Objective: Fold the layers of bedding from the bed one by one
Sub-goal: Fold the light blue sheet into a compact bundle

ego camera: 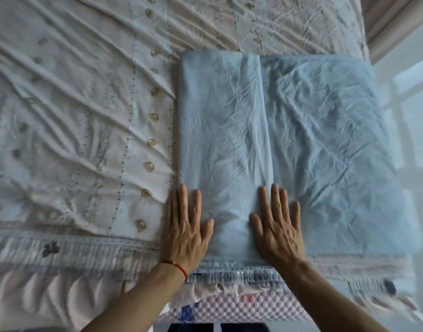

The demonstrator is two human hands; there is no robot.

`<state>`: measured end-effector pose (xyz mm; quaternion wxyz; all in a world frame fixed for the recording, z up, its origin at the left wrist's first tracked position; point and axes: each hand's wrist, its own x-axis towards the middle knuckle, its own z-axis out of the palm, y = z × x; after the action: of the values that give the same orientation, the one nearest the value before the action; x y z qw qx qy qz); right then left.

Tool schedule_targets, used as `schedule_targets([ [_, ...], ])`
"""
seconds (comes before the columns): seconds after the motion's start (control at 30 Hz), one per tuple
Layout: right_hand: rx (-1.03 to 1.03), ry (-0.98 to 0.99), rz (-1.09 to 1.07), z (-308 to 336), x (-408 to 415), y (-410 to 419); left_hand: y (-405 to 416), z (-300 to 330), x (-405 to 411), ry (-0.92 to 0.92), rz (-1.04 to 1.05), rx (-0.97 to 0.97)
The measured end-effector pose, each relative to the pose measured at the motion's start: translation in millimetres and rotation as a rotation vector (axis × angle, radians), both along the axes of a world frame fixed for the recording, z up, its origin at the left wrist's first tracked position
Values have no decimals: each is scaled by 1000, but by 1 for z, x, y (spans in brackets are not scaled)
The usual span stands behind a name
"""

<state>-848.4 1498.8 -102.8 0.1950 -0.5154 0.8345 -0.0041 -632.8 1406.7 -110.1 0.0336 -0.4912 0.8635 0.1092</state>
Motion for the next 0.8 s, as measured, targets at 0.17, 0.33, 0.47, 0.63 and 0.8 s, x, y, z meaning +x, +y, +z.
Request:
schedule_targets([
  [0.17, 83, 1, 7, -13, 1, -5, 1, -10, -6, -69, 41, 49],
  [0.33, 136, 5, 9, -30, 2, -10, 0, -18, -8, -87, 49, 55],
  [0.47, 96, 55, 1, -42, 5, -9, -6, -22, -13, -95, 53, 72],
  [0.63, 86, 46, 17, -42, 6, -9, -6, -25, -6, -131, 1, 63],
  [0.8, 70, 14, 18, -35, 3, -9, -35, 9, -12, -75, -8, -21],
])
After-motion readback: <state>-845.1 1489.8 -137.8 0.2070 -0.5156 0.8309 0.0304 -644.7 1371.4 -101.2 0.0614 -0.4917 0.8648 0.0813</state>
